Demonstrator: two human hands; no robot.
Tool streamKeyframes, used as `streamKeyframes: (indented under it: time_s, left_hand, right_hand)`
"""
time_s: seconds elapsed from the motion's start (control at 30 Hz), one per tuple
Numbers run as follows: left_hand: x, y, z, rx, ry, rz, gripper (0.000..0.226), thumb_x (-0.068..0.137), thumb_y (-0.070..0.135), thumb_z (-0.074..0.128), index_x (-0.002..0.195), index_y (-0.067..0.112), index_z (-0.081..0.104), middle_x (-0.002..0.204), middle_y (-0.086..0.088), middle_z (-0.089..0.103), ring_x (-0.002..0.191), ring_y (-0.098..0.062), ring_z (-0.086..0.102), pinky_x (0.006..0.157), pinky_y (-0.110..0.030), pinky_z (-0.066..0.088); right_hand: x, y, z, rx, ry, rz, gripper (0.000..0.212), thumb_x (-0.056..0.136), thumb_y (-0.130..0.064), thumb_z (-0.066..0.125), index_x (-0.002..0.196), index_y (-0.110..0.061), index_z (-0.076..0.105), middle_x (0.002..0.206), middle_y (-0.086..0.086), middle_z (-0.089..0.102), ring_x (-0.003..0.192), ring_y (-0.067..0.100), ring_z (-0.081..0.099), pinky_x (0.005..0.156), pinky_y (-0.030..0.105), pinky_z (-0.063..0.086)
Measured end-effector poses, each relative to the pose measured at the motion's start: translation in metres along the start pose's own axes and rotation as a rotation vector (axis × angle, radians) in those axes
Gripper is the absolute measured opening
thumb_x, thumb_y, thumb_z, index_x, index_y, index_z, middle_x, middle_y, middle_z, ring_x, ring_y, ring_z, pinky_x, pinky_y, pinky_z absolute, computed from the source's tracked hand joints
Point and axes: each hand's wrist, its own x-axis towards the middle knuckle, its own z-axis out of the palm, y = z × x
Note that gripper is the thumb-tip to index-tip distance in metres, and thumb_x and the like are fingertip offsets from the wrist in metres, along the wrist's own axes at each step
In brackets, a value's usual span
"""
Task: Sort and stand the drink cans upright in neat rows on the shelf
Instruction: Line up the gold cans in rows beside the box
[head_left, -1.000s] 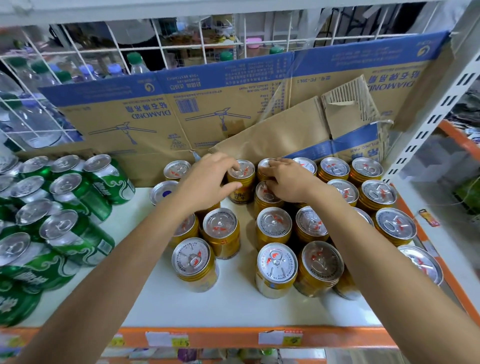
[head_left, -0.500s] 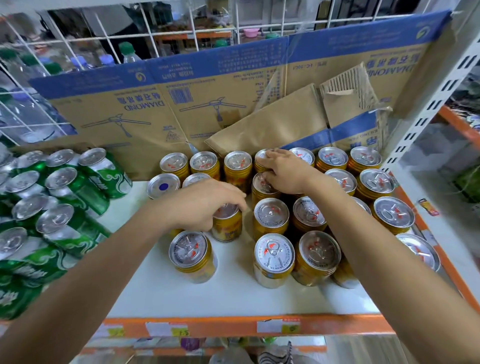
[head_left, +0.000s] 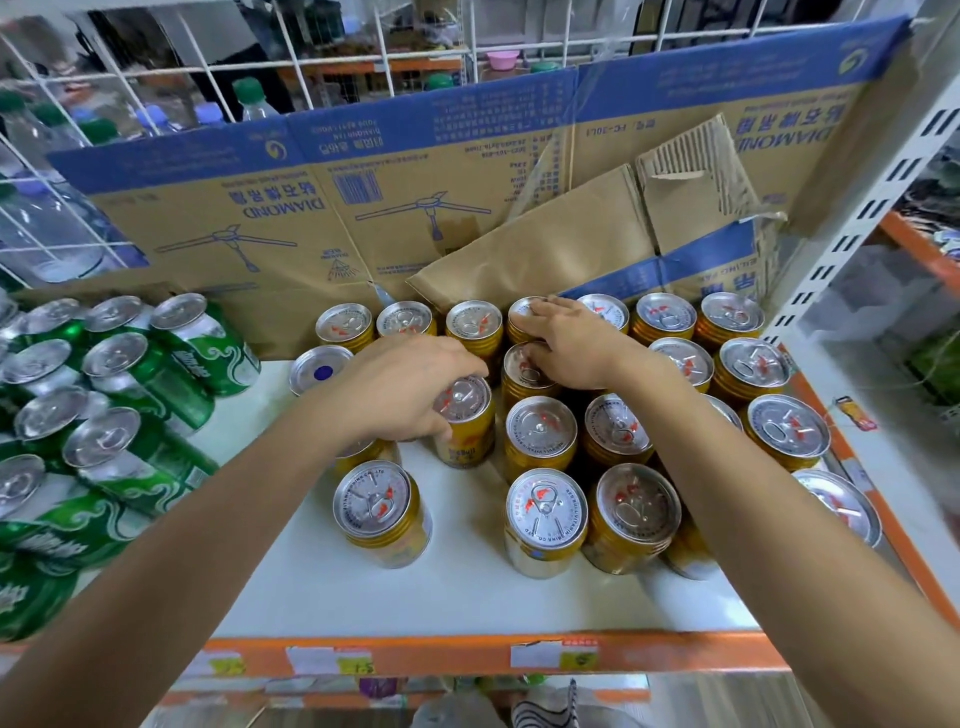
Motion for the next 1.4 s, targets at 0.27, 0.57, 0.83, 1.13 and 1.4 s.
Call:
streamKeyframes:
  time_s: [0.27,0.57,0.83,1.13,1.4]
  left_hand:
    - [0.013,-0.014,0.019,-0.236,0.169,-0.021,0.034,0.075,0.018,0.079,0.103,0.019,0.060,0.111,0.006,0.045,0.102,-0.018,0.051,0.087,-0.037,0.045]
    - [0.009,-0.013,0.034,-0.302,0.276,-0.062,0.021,0.078,0.024,0.076,0.087,0.018,0.058,0.092,0.007,0.047,0.089,-0.018,0.051,0.070,-0.031,0.040]
    - [0.008,-0.016,0.035,-0.354,0.325,-0.019,0.021,0.073,0.017,0.080,0.081,0.014,0.061,0.085,0.006,0.050,0.081,-0.017,0.053,0.070,-0.036,0.047]
    - [0.006,-0.013,0.039,-0.390,0.379,-0.046,0.022,0.071,0.019,0.081,0.080,0.016,0.062,0.084,0.008,0.050,0.079,-0.014,0.052,0.069,-0.037,0.048]
    - [-0.017,-0.011,0.030,-0.419,0.355,0.007,0.026,0.076,0.030,0.077,0.095,0.020,0.062,0.098,0.006,0.057,0.095,-0.014,0.051,0.084,-0.034,0.044]
  right_hand:
    - [0.002,0.001,0.003,-0.008,-0.008,0.024,0.044,0.096,-0.023,0.042,0.139,-0.012,0.040,0.146,0.014,0.036,0.140,0.029,0.024,0.118,0.034,0.011]
    - [0.003,0.000,0.004,-0.035,-0.009,0.025,0.044,0.097,-0.022,0.040,0.139,-0.009,0.038,0.147,0.014,0.035,0.140,0.027,0.024,0.117,0.029,0.006]
    - [0.003,0.000,0.004,-0.021,-0.031,0.038,0.043,0.098,-0.024,0.040,0.139,-0.011,0.038,0.149,0.016,0.033,0.141,0.028,0.021,0.118,0.031,0.008]
    - [0.000,0.000,0.003,0.000,-0.012,0.036,0.040,0.097,-0.020,0.042,0.135,-0.007,0.042,0.144,0.017,0.038,0.137,0.030,0.027,0.116,0.031,0.010]
    - [-0.025,-0.028,-0.009,0.098,0.002,0.053,0.046,0.095,-0.026,0.047,0.136,-0.009,0.038,0.145,0.014,0.034,0.138,0.028,0.023,0.112,0.033,0.018]
